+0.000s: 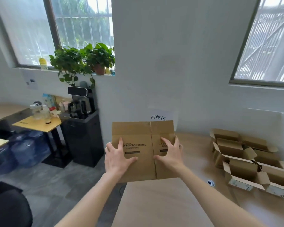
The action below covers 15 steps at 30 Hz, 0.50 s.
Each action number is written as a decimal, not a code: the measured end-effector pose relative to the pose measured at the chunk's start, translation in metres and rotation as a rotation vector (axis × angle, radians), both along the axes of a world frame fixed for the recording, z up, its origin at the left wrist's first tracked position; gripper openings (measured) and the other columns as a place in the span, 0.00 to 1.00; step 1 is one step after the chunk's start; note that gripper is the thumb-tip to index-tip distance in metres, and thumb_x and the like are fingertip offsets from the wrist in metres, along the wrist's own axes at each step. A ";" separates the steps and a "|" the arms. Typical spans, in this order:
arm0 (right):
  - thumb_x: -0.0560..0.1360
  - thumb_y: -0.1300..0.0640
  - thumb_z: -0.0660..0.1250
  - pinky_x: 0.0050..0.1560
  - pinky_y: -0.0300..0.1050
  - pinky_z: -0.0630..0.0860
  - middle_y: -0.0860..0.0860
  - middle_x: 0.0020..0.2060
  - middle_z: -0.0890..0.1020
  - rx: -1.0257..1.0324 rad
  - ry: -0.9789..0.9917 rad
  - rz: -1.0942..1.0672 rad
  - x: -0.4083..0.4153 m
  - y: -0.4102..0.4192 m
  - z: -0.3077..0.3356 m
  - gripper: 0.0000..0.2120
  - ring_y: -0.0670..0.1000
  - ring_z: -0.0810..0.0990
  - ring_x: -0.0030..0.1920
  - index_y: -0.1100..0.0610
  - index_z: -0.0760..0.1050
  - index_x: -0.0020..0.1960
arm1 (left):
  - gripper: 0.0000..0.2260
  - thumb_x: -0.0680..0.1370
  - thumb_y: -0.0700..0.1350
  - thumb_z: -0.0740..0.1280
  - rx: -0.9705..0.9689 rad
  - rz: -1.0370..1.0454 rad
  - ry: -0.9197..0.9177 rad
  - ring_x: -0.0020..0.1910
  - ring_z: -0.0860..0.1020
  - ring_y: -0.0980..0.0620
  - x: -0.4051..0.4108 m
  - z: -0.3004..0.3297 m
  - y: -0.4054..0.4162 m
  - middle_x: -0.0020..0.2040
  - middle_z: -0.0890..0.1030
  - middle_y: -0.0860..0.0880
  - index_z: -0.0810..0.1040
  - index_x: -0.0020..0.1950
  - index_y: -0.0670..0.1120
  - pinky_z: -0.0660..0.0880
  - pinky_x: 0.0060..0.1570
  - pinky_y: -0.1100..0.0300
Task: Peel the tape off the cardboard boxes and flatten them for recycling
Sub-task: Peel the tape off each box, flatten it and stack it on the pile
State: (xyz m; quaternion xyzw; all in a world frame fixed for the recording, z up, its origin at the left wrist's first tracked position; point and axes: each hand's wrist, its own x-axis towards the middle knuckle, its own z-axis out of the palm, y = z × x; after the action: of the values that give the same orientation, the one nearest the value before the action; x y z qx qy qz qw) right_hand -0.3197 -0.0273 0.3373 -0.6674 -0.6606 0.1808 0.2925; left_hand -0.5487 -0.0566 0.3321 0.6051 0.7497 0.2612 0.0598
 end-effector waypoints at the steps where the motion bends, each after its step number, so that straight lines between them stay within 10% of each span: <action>1: 0.65 0.43 0.80 0.78 0.58 0.56 0.57 0.80 0.48 0.002 -0.004 0.001 -0.007 0.009 0.000 0.44 0.62 0.52 0.77 0.42 0.65 0.77 | 0.53 0.67 0.72 0.73 0.002 -0.001 -0.002 0.69 0.64 0.43 -0.007 0.000 0.008 0.68 0.58 0.42 0.51 0.83 0.54 0.74 0.65 0.49; 15: 0.66 0.44 0.80 0.77 0.58 0.56 0.57 0.80 0.48 -0.003 0.057 -0.076 -0.073 0.158 -0.014 0.43 0.62 0.53 0.76 0.43 0.66 0.76 | 0.53 0.67 0.72 0.73 -0.034 -0.085 0.069 0.68 0.65 0.43 -0.073 -0.001 0.178 0.68 0.58 0.42 0.51 0.83 0.54 0.76 0.62 0.49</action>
State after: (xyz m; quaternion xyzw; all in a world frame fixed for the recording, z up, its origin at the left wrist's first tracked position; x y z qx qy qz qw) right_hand -0.3925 0.1311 0.3230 -0.6871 -0.6259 0.1892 0.3169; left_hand -0.6222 0.1215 0.3313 0.6439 0.7293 0.2248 0.0550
